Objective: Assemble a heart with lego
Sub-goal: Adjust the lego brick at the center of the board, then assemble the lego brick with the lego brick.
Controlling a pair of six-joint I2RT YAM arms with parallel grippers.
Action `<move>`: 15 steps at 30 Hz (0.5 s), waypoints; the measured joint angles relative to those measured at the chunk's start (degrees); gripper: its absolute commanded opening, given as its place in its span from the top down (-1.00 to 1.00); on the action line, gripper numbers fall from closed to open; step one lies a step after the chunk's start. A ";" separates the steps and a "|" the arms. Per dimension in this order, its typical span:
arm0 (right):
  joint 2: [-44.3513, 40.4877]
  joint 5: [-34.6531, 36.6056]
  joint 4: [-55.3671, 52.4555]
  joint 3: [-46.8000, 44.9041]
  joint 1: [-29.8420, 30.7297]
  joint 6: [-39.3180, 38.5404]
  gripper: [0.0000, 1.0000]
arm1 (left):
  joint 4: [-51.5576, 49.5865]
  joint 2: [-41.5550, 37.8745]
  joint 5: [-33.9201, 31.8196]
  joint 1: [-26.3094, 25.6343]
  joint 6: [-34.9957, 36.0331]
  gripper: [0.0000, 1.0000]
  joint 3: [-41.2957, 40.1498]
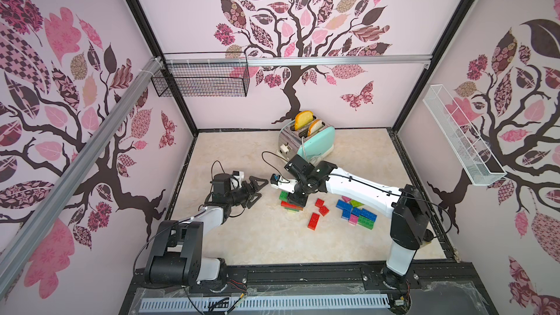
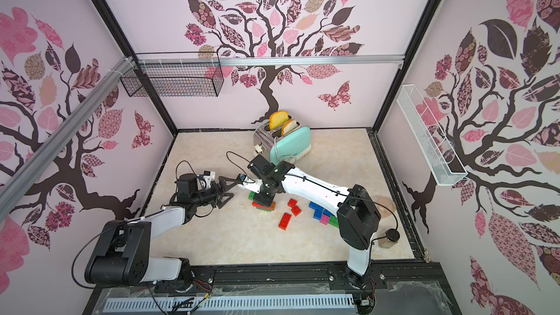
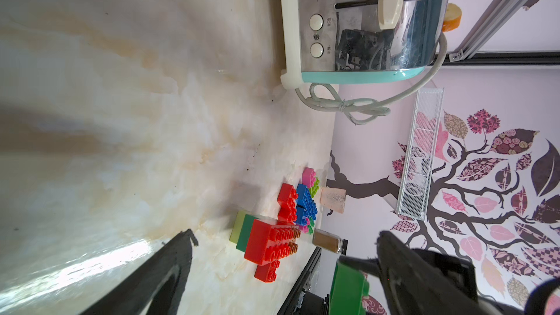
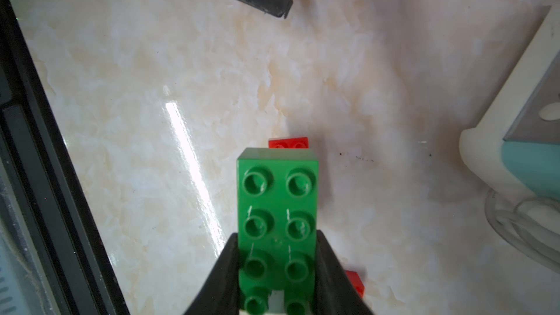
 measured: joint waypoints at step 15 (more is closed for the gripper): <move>4.63 -2.78 -3.63 2.97 -1.99 -3.89 0.57 | 7.80 9.14 -0.07 -7.85 -1.42 -0.94 0.63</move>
